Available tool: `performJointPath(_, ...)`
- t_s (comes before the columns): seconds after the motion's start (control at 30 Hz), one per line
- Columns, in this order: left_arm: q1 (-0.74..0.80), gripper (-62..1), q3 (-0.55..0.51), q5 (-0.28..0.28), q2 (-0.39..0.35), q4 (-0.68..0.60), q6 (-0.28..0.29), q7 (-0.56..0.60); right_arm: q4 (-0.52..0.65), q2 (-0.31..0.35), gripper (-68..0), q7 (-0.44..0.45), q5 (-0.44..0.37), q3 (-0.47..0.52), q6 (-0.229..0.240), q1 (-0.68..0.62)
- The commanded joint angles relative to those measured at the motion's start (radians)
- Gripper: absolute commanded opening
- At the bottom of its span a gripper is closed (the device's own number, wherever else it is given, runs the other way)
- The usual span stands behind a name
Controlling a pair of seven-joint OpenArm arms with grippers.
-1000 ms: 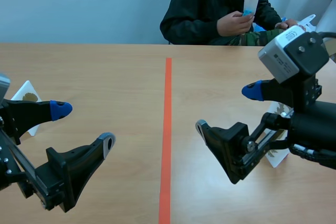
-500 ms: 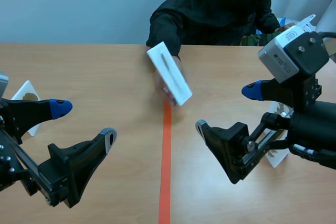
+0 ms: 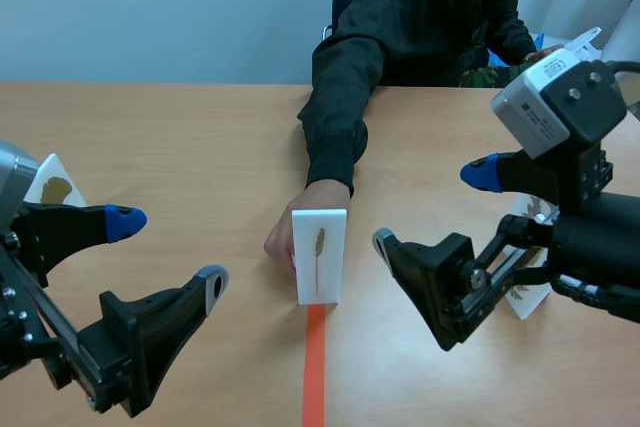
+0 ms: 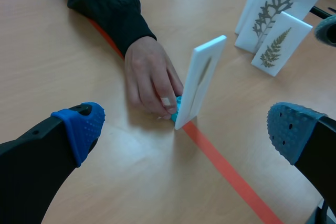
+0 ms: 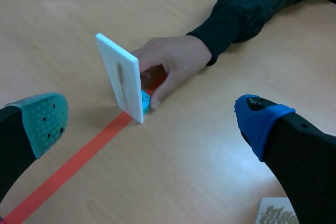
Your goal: Sort the leaf by its shape. The table is split by an orange tape line. A compound leaf with several leaflets goes to the left side, a simple leaf with one blade goes to the right side. Return to the home posture when a red brick is placed on the table.
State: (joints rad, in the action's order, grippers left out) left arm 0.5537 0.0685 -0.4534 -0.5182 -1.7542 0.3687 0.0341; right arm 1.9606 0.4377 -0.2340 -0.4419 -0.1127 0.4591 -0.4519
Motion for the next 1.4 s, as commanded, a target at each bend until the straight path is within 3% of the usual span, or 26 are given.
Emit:
performJointPath(0.0,-0.003,1.4,-0.009,-0.001,0.002,-0.01,0.009,0.017,0.001,0.0,0.4,0.015,-0.014,0.014,-0.003,0.011)
performJointPath(0.13,-0.003,1.4,-0.009,0.032,0.002,-0.01,0.024,0.017,0.001,0.0,0.4,0.015,-0.014,0.014,-0.003,0.011)
performJointPath(0.37,-0.006,1.4,-0.009,0.038,0.002,-0.01,0.024,0.017,0.001,0.0,0.4,0.015,-0.014,0.014,-0.003,0.011)
performJointPath(0.57,-0.033,1.4,0.002,0.122,0.003,-0.005,0.027,0.021,0.001,0.0,0.4,0.015,-0.014,0.014,-0.003,0.011)
performJointPath(0.7,-0.071,1.4,0.028,0.138,0.003,0.02,0.027,0.021,0.001,0.0,0.4,0.015,-0.014,0.014,-0.003,0.011)
performJointPath(0.9,-0.151,1.4,0.09,0.17,0.011,0.132,0.027,0.06,0.001,0.0,0.4,0.015,-0.014,0.014,-0.003,0.011)
performJointPath(1.27,-0.335,1.4,0.223,0.217,0.099,0.371,0.039,0.123,0.001,0.0,0.4,0.014,-0.014,0.014,-0.003,0.011)
performJointPath(1.37,-0.383,1.4,0.264,0.259,0.117,0.426,0.039,0.136,0.001,0.0,0.4,0.014,-0.014,0.014,-0.003,0.011)
